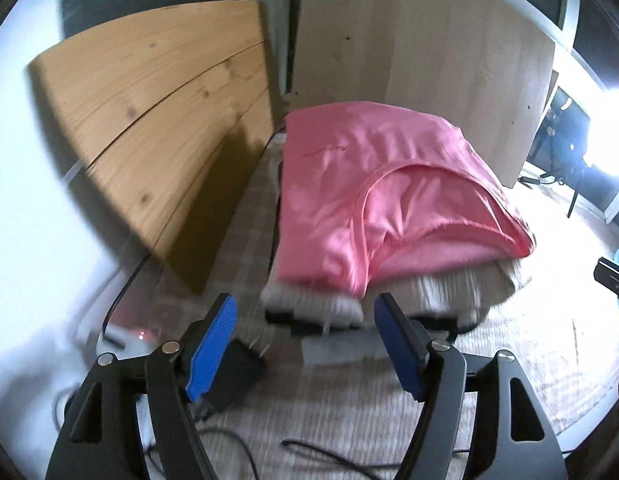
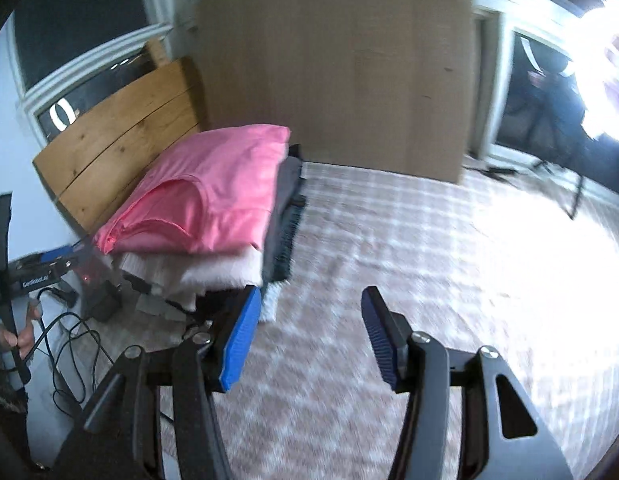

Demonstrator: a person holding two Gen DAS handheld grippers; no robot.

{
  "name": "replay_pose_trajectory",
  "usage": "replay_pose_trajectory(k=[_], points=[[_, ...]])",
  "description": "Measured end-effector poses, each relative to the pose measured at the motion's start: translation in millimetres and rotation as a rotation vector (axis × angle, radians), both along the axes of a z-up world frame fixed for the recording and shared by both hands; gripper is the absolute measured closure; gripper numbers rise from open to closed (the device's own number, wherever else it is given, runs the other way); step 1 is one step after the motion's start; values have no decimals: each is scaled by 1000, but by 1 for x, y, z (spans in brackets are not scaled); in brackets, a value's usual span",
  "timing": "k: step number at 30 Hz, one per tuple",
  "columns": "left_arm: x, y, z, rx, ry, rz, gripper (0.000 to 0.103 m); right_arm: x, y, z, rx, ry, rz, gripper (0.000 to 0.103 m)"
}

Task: Fold clothes

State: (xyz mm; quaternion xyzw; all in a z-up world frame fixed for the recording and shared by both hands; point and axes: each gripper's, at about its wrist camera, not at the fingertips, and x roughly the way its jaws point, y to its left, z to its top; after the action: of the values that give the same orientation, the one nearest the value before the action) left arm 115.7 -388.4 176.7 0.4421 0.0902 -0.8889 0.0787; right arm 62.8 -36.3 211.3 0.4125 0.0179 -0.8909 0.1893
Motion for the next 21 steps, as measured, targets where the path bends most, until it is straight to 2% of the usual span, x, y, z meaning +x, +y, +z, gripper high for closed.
replay_pose_trajectory(k=[4, 8, 9, 15, 21], points=[[14, 8, 10, -24, 5, 20, 34, 23, 16, 6, -16, 8, -42, 48], [27, 23, 26, -22, 60, 15, 32, 44, 27, 11, -14, 34, -71, 48], [30, 28, 31, -25, 68, 15, 28, 46, 27, 11, -14, 31, -73, 48], [47, 56, 50, -52, 111, 7, 28, 65, 36, 12, 16, 26, -80, 48], [66, 83, 61, -36, 129, 36, 28, 78, 54, 17, 22, 46, -62, 48]])
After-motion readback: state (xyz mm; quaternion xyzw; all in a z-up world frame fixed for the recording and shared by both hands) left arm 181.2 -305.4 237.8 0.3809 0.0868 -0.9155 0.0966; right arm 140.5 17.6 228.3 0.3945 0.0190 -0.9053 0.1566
